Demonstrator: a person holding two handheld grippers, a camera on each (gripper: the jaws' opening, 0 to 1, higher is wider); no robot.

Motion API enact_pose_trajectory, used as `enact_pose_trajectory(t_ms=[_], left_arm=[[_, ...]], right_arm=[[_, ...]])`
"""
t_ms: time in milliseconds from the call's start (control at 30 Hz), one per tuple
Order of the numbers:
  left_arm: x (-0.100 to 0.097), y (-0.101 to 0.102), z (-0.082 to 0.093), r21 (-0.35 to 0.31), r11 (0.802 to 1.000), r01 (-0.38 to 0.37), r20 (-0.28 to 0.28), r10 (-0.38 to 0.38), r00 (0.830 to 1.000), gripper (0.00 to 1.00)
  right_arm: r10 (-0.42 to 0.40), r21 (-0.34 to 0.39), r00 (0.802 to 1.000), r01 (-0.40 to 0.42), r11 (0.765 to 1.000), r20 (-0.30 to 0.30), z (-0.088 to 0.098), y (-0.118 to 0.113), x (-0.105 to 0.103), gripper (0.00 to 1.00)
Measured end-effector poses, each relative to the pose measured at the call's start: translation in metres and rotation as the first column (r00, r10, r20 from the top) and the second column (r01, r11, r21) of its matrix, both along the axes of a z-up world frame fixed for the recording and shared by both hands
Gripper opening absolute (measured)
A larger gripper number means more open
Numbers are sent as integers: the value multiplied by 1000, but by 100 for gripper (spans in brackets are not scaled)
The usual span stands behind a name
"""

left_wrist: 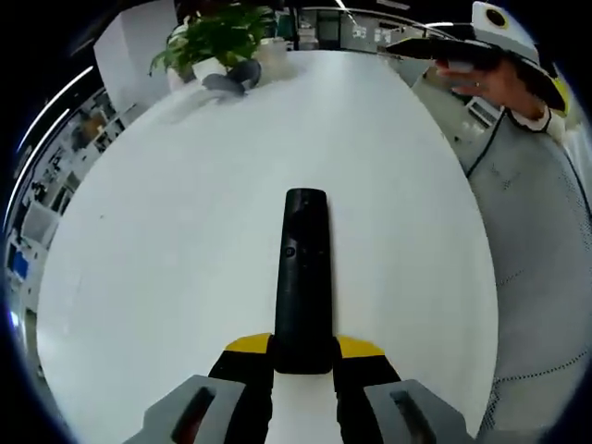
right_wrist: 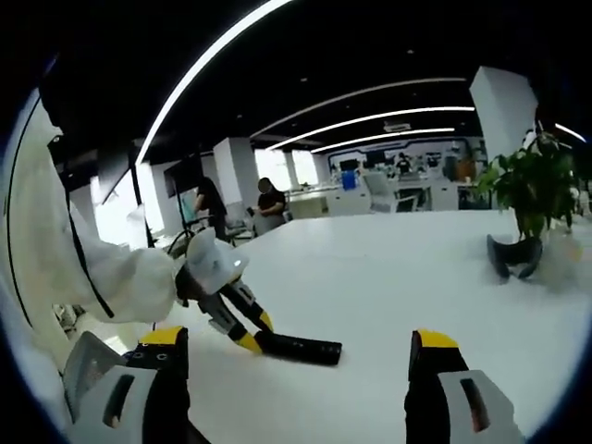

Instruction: Press the specified remote control buttons in sequence, fully releasing each button before pressing the next.

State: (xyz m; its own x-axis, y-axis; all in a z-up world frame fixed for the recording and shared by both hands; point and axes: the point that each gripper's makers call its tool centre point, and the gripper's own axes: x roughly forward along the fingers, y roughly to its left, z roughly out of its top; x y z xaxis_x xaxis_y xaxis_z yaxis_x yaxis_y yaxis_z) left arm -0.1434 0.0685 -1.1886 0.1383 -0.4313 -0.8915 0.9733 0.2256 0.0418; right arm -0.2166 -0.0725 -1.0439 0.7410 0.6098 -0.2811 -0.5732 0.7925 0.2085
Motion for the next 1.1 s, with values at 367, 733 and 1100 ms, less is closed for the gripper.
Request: enact_pose_trajectory(t_ms=[367,733,1100], left_arm=[[36,8,2,33,999,23,19,-24,1000,24],[66,16,0,52,997,53,30,-55,998,24],[95,19,-5,95,992,85,28,-88,996,24]], right_arm=[[-6,-19,1000,6,1000,-4,-2,-2,2,99],[-10,-40,1000,9,999,-18,-10,-1,1,99],[-4,-50,998,1,999,-56,-21,4,0,98]])
